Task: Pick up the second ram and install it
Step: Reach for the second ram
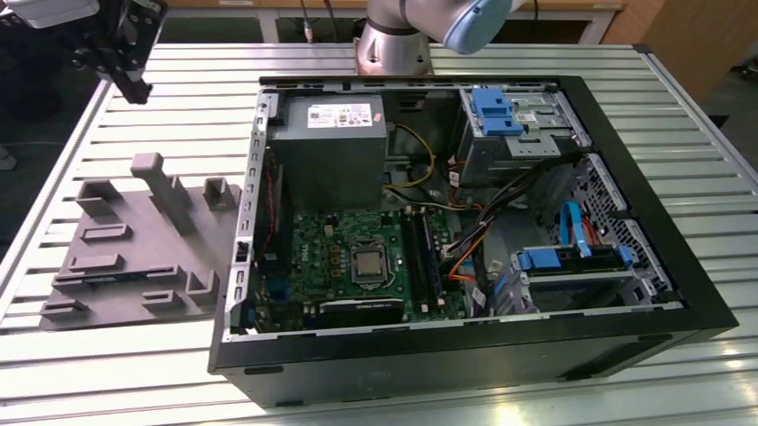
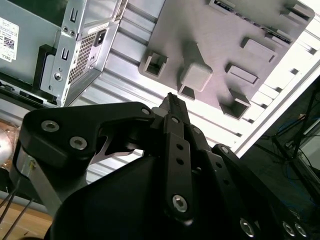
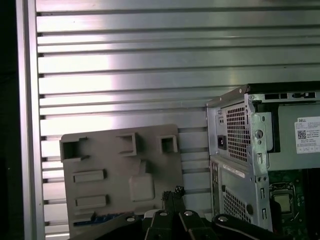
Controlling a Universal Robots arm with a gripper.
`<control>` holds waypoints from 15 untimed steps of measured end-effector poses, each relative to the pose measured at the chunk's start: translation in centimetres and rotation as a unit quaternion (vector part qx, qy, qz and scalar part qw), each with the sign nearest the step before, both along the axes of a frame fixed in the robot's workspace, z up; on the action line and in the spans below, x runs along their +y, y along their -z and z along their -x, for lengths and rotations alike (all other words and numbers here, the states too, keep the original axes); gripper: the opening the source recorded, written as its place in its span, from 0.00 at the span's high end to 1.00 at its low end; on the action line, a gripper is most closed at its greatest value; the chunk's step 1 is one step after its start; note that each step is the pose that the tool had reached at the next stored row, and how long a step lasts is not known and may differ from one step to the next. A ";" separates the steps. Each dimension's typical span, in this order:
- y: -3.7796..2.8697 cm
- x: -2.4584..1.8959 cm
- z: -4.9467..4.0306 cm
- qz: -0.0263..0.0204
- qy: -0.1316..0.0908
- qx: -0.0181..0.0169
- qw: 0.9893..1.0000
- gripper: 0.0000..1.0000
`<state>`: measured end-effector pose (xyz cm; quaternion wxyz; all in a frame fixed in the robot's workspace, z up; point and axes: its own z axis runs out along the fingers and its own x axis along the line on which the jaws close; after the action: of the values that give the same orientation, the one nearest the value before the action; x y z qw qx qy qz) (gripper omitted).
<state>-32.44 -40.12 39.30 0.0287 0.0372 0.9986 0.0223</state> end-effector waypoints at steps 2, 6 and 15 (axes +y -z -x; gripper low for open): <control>0.01 -0.04 0.11 0.000 0.000 0.000 1.000 0.89; 0.02 -0.11 0.31 0.000 0.000 0.000 1.000 0.89; 0.02 -0.20 0.69 0.000 0.000 0.000 1.000 0.89</control>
<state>-33.13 -40.32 39.28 0.0287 0.0371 0.9987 0.0223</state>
